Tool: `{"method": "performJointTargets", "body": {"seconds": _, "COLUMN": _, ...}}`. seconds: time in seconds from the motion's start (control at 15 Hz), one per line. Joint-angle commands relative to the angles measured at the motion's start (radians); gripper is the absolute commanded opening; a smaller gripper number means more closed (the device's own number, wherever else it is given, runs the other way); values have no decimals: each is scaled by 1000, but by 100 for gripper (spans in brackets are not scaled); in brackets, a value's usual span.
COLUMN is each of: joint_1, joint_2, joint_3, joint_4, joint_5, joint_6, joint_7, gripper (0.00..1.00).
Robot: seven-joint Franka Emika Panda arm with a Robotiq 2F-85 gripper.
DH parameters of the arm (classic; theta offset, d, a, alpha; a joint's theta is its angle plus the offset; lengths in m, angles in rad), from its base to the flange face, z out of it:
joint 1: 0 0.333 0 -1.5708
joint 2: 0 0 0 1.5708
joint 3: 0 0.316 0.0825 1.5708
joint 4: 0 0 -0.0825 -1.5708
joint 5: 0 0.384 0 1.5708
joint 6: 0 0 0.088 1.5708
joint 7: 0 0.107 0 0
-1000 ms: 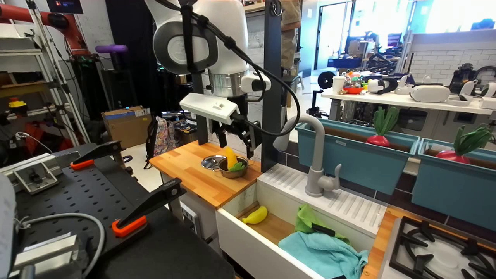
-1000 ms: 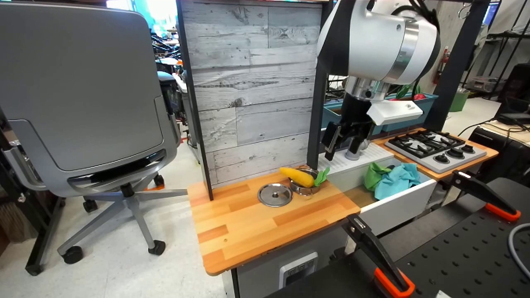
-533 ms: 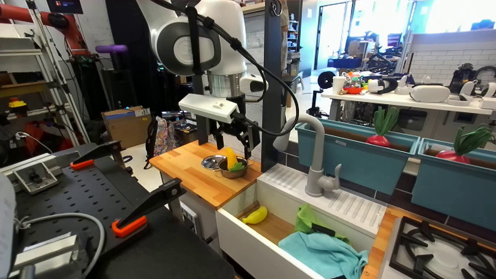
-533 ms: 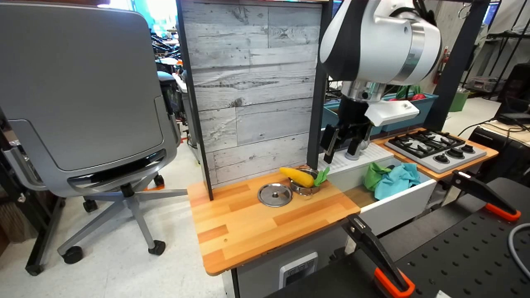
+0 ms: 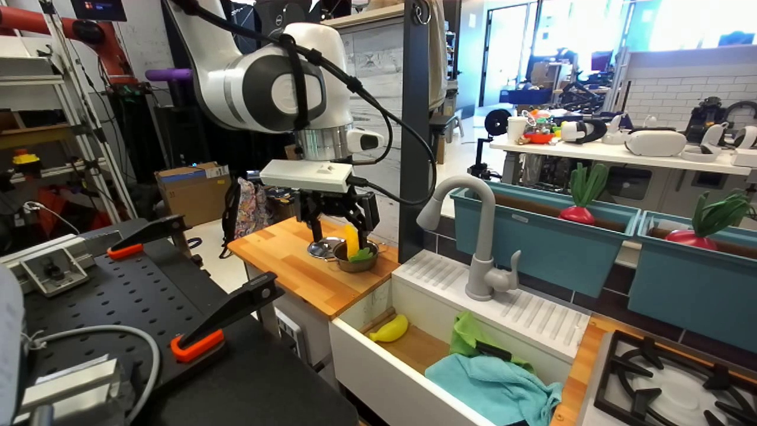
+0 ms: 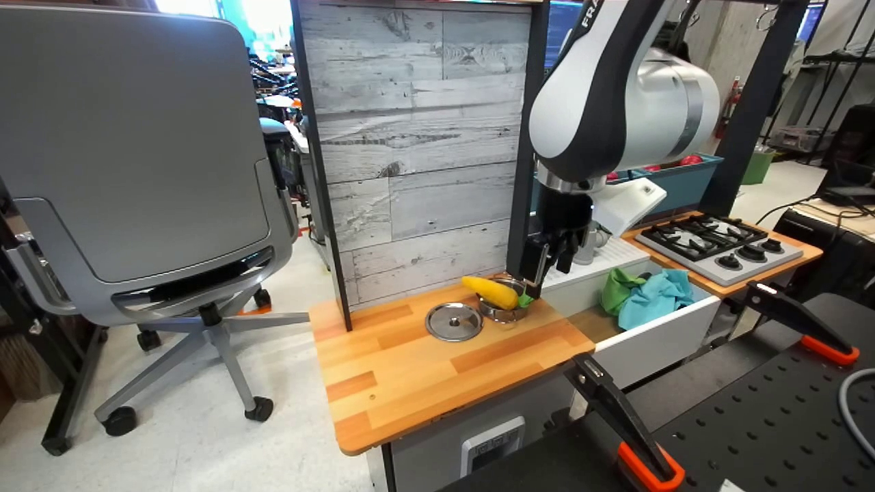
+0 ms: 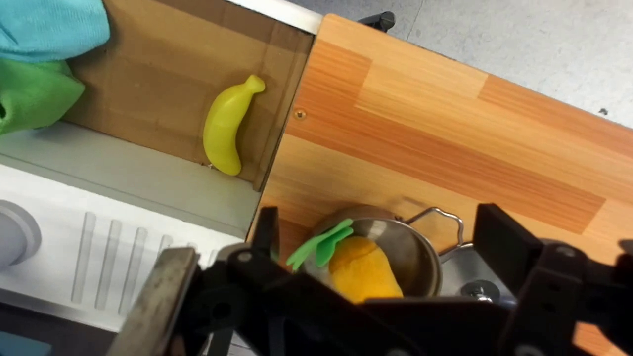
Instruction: Remove the carrot plush toy from the silver pot
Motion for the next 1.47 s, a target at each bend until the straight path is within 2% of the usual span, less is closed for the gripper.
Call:
{"method": "performJointTargets", "body": {"seconds": 0.0, "joint_1": 19, "joint_2": 36, "joint_3": -9, "joint_4": 25, "joint_5": -94, "joint_6": 84, "joint_7": 58, "gripper": 100}}
{"method": "performJointTargets", "body": {"seconds": 0.33, "joint_1": 7, "joint_2": 79, "joint_3": 20, "joint_4": 73, "joint_5": -130, "joint_6": 161, "joint_7": 72, "gripper": 100}}
{"method": "performJointTargets", "body": {"seconds": 0.73, "joint_1": 12, "joint_2": 150, "joint_3": 49, "joint_4": 158, "joint_5": -141, "joint_6": 127, "joint_7": 67, "gripper": 100}}
{"method": "performJointTargets", "body": {"seconds": 1.4, "joint_1": -51, "joint_2": 195, "joint_3": 82, "joint_4": 216, "joint_5": -133, "joint_6": 113, "joint_7": 54, "gripper": 100}}
